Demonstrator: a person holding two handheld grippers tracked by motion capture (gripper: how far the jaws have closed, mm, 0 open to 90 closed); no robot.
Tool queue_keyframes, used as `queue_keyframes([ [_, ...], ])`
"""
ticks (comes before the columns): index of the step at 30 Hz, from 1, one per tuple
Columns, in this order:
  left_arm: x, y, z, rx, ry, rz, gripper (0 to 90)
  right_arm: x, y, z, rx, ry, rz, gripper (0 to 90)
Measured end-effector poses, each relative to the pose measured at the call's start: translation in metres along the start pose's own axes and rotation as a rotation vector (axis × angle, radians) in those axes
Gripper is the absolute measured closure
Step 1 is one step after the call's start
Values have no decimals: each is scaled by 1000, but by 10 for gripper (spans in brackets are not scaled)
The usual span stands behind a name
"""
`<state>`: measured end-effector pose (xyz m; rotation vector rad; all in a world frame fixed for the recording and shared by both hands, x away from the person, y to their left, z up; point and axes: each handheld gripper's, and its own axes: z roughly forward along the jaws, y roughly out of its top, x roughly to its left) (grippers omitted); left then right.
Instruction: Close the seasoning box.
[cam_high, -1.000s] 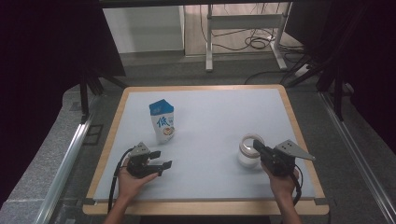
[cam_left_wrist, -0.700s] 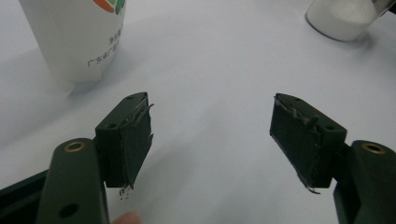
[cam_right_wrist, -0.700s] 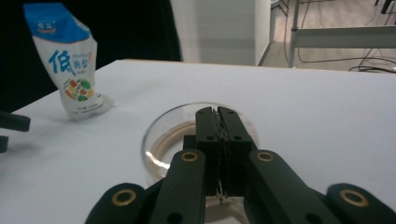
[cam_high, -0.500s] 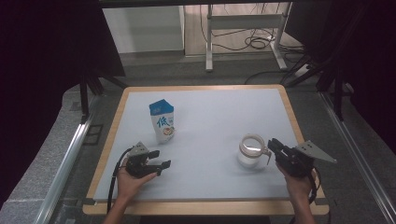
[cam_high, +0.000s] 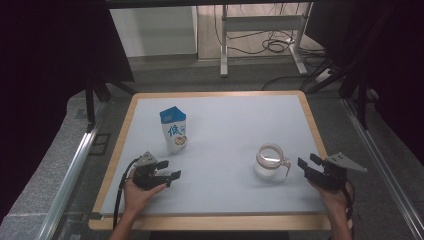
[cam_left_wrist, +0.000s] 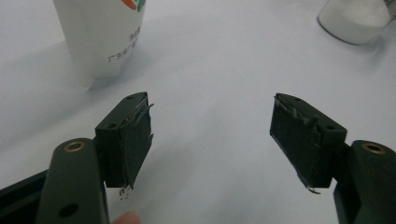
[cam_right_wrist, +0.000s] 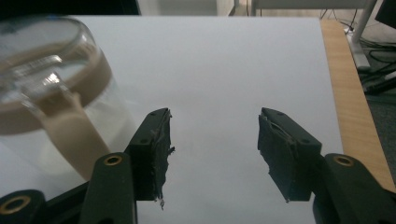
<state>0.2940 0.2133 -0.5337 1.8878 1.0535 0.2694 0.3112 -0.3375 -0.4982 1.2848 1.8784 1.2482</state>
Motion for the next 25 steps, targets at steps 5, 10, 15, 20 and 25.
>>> queue_keyframes([
  [5,4,-2,-1,-1,12,-14,292,-4,-6,6,44,-5,0,432],
  [10,7,-3,-3,-5,22,-26,292,-6,-11,8,64,-18,1,427],
  [15,9,-3,-4,-7,25,-29,292,-6,-12,8,70,-14,-1,422],
  [20,9,-3,-5,-8,28,-31,291,-4,-11,8,70,-14,-8,418],
  [25,10,-2,-6,-12,41,-32,291,-2,-10,10,75,-13,-22,412],
])
